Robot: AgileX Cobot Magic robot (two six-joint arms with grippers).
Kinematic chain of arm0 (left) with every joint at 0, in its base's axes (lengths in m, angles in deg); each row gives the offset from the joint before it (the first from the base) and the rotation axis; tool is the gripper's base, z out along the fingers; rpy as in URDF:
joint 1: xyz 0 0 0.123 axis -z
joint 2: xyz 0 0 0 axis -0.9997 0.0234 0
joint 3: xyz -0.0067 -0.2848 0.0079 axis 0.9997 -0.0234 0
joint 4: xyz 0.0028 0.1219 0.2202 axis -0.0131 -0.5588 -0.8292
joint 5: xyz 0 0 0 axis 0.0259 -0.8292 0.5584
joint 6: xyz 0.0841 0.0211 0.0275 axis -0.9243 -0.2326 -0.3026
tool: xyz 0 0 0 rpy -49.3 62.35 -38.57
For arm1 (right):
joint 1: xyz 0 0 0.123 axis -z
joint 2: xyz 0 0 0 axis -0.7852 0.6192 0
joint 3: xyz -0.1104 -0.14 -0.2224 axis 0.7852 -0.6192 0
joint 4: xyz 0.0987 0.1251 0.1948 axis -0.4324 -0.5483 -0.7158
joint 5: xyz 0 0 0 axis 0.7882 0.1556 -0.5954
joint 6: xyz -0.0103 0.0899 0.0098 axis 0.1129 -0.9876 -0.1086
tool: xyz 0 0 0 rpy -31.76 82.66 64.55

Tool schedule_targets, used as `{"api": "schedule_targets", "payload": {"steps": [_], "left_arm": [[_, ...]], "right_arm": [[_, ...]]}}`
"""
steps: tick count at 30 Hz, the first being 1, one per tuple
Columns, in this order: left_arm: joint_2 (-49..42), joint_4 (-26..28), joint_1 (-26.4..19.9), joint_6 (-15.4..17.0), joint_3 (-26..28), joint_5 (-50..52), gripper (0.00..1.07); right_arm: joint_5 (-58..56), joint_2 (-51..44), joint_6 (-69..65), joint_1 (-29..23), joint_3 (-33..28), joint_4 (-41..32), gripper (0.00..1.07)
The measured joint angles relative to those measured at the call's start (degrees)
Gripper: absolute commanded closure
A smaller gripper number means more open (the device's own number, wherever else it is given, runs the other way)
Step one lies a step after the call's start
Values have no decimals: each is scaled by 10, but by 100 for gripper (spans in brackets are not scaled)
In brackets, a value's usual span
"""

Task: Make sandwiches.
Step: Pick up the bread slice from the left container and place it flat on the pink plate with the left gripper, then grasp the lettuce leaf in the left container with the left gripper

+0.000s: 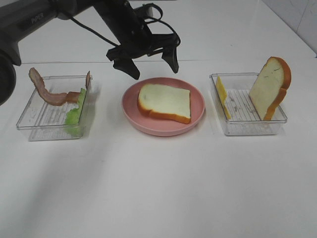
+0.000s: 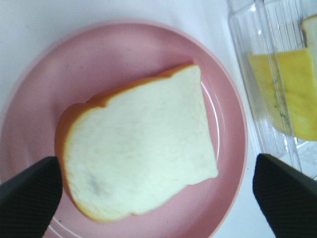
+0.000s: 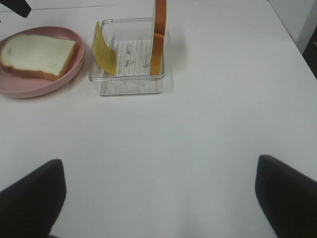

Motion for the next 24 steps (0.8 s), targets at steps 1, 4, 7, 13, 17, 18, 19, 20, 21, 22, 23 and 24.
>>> {"api": "schedule_targets", "payload": {"steps": [1, 4, 7, 13, 17, 18, 19, 20, 21, 22, 23, 24], "left_arm": [[-12, -3, 0, 4, 3, -1, 5], [-26, -3, -1, 4, 5, -1, 5], [-49, 2, -2, -6, 2, -1, 6], [-147, -17, -9, -65, -84, -1, 7], [-277, -116, -9, -66, -240, -1, 8], [-277, -116, -9, -66, -240, -1, 8], [-297, -138, -9, -63, -266, -1, 8], [-340, -176, -15, -56, -320, -3, 8], [-340, -176, -15, -56, -320, -3, 8], [-367, -198, -31, -52, -367, -6, 8], [-367, -198, -31, -52, -367, -6, 8], [-374, -204, -41, -50, -384, -8, 8]], "right_arm": [[0, 0, 0, 0, 0, 0, 9], [0, 0, 0, 0, 0, 0, 9], [0, 0, 0, 0, 0, 0, 9], [0, 0, 0, 0, 0, 0, 9], [0, 0, 0, 0, 0, 0, 9], [0, 0, 0, 0, 0, 0, 9], [0, 0, 0, 0, 0, 0, 9], [0, 0, 0, 0, 0, 0, 9], [0, 0, 0, 0, 0, 0, 9], [0, 0, 0, 0, 0, 0, 9], [0, 0, 0, 0, 0, 0, 9], [0, 0, 0, 0, 0, 0, 9]]}}
